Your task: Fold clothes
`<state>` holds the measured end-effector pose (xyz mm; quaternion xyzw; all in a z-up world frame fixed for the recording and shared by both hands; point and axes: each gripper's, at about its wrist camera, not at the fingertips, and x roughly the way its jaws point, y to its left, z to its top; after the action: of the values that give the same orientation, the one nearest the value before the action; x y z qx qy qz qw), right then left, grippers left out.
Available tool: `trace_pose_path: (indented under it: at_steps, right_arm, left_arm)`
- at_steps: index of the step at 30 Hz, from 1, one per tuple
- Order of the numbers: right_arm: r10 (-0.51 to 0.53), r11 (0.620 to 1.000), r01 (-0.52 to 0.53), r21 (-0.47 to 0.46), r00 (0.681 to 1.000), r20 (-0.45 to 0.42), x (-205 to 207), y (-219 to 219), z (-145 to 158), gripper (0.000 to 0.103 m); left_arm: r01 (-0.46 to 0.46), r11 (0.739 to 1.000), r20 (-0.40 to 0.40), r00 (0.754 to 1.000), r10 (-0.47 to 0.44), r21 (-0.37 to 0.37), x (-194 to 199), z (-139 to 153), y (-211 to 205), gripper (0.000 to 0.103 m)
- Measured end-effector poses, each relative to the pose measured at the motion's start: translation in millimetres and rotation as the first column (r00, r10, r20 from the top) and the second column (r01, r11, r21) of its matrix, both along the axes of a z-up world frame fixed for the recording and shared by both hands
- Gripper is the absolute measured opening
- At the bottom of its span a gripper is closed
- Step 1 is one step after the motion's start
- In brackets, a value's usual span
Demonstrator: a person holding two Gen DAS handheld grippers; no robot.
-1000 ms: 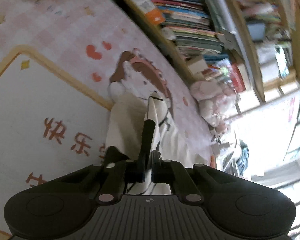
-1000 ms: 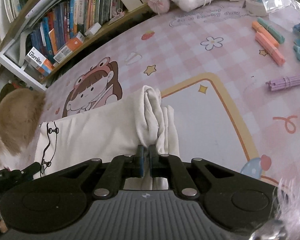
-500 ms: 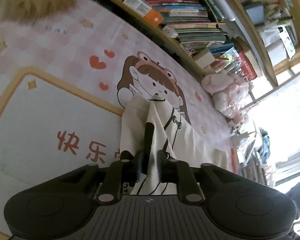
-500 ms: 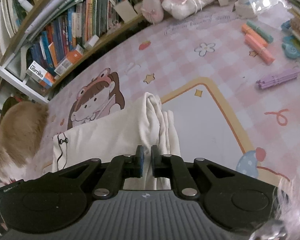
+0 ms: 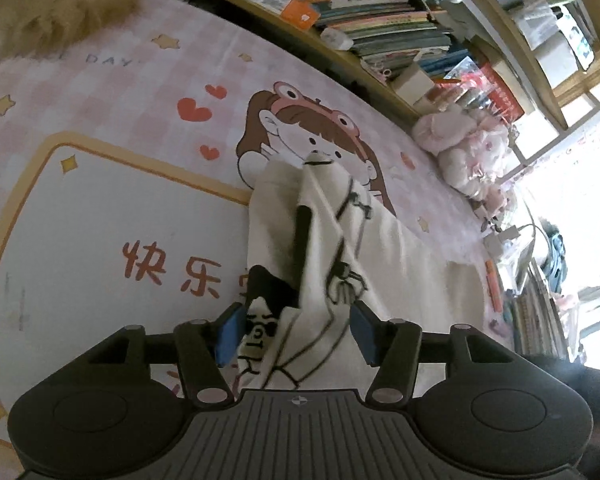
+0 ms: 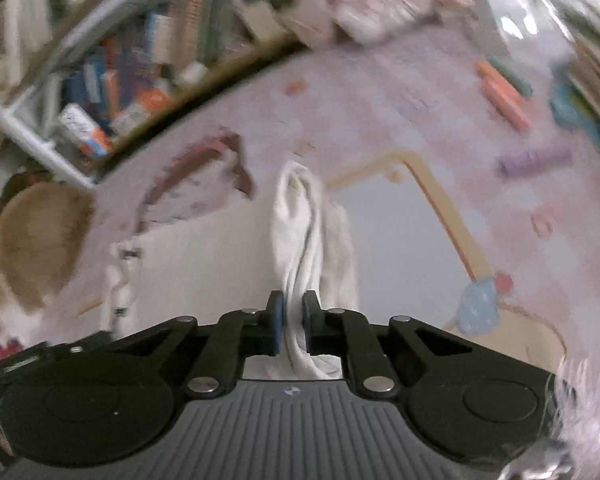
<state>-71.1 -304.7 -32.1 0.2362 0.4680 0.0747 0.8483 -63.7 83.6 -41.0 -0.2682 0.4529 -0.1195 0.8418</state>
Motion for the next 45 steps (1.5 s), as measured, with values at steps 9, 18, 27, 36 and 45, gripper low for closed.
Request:
trace_pose_path:
  at_steps: [9,18,27,36,45]
  right_arm:
    - [-0.044,0.998,0.045,0.044,0.999,-0.008,0,-2,-11,0.017]
    - [-0.067,0.998,0.067,-0.004,0.997,0.043,-22,8,8,0.049]
    - [-0.077,0.995,0.078,-0.054,0.997,0.015,-41,21,8,0.069]
    - [-0.073,0.994,0.070,-0.078,0.997,-0.024,-57,32,4,0.073]
    - [-0.118,0.993,0.118,-0.008,0.993,-0.021,-42,13,4,0.073]
  left_arm:
    - [0.015,0.999,0.044,0.999,-0.017,0.043,-10,10,1,0.058]
    - [0.055,0.991,0.054,0.997,-0.062,0.125,-14,18,-5,0.066]
    - [0.083,0.986,0.021,0.996,-0.086,0.143,-23,18,-1,0.077]
    - [0.109,0.983,-0.017,0.994,-0.108,0.148,-28,11,2,0.078]
    - [0.092,0.995,-0.036,0.995,-0.091,0.029,-7,2,7,0.078]
